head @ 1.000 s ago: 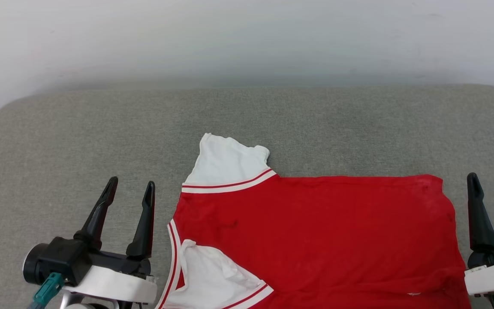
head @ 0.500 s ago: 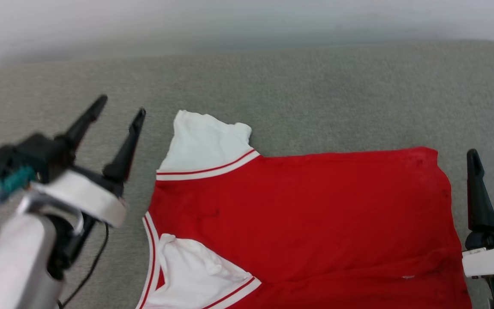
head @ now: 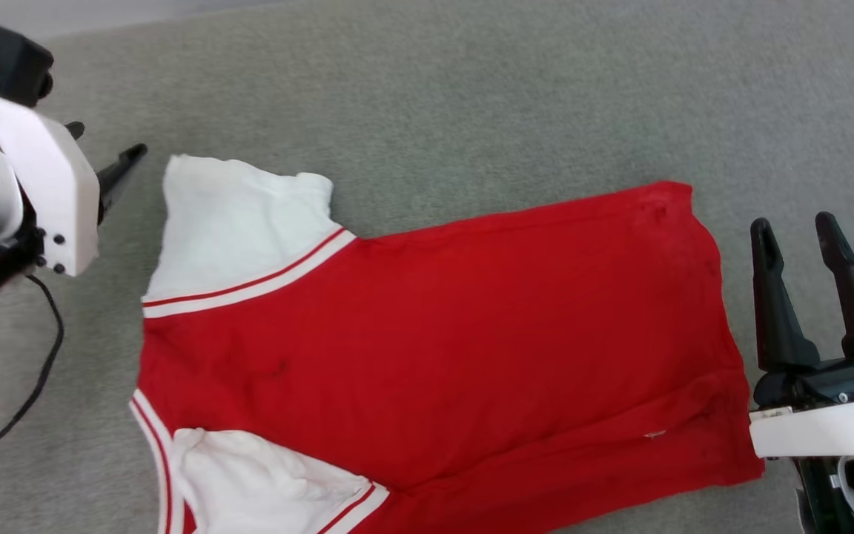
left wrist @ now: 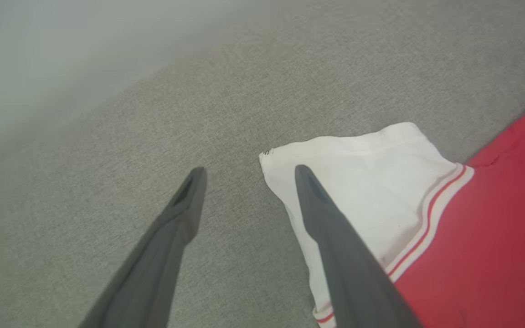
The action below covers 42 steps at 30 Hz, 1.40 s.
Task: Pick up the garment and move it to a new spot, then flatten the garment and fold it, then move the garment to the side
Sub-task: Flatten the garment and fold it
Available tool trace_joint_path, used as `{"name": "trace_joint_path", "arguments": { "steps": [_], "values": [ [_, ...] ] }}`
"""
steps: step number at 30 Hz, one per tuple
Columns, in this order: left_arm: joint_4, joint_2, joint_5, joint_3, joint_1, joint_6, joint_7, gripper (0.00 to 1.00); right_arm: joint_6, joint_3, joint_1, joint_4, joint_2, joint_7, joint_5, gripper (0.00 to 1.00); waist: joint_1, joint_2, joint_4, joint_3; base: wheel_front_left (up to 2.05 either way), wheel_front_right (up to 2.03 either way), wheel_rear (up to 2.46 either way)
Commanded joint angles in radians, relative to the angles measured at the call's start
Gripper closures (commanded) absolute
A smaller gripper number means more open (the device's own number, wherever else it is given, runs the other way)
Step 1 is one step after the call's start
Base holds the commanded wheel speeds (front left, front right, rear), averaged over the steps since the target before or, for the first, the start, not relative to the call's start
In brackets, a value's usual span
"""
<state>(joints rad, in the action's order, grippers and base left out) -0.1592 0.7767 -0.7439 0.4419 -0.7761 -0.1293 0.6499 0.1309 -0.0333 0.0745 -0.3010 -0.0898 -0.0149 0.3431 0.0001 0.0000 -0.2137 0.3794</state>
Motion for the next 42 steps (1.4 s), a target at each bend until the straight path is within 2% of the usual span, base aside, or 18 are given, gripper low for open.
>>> {"name": "trace_joint_path", "arguments": {
  "steps": [1,9,18,19,20,25,32,37,42],
  "values": [
    [-0.009,0.002,-0.028,0.009,-0.032,0.0,0.059,0.0,0.0,0.005,0.015,0.002,0.007,-0.005,0.01,0.0,-0.0001,0.0,-0.043,0.046,0.0,0.0,0.0],
    [-0.062,0.018,-0.105,0.022,-0.118,0.025,0.285,0.0,0.0,0.048,0.039,0.024,0.019,-0.031,0.018,0.0,-0.0001,0.0,-0.089,0.115,0.0,0.0,0.0],
    [-0.105,0.036,-0.09,0.048,-0.117,0.042,0.339,0.0,0.0,0.081,0.049,0.062,0.027,-0.052,0.028,0.0,-0.0001,0.0,-0.114,0.154,0.0,0.0,0.0],
    [-0.111,0.035,-0.092,0.056,-0.106,0.04,0.348,0.58,0.0,0.084,0.05,0.067,0.027,-0.057,0.027,0.0,-0.0001,0.0,-0.115,0.156,0.0,0.0,0.0],
    [-0.113,0.03,-0.104,0.063,-0.094,0.037,0.357,1.0,0.0,0.086,0.053,0.07,0.028,-0.057,0.027,0.0,-0.0001,0.0,-0.115,0.157,0.0,0.0,0.0],
    [-0.118,0.005,-0.1,0.049,-0.086,0.035,0.279,1.0,0.0,0.087,0.052,0.091,0.023,-0.052,0.023,0.0,-0.0001,0.0,-0.103,0.145,0.0,0.0,0.0],
    [-0.1,-0.027,-0.085,0.059,-0.084,0.015,0.158,1.0,0.0,0.055,0.038,0.108,-0.012,0.0,0.012,0.0,-0.0001,0.0,-0.052,0.067,0.0,0.0,0.0],
    [-0.016,-0.04,-0.072,0.097,-0.062,0.004,0.073,1.0,0.0,0.047,0.042,0.089,-0.075,0.104,0.028,0.0,-0.0001,0.0,0.001,0.01,0.0,0.0,0.0],
    [0.113,-0.024,-0.07,0.128,-0.024,0.001,0.022,1.0,0.0,0.045,0.061,0.071,-0.177,0.295,0.025,0.0,-0.0001,0.0,0.06,-0.028,0.0,0.0,0.0]
  ]
}}
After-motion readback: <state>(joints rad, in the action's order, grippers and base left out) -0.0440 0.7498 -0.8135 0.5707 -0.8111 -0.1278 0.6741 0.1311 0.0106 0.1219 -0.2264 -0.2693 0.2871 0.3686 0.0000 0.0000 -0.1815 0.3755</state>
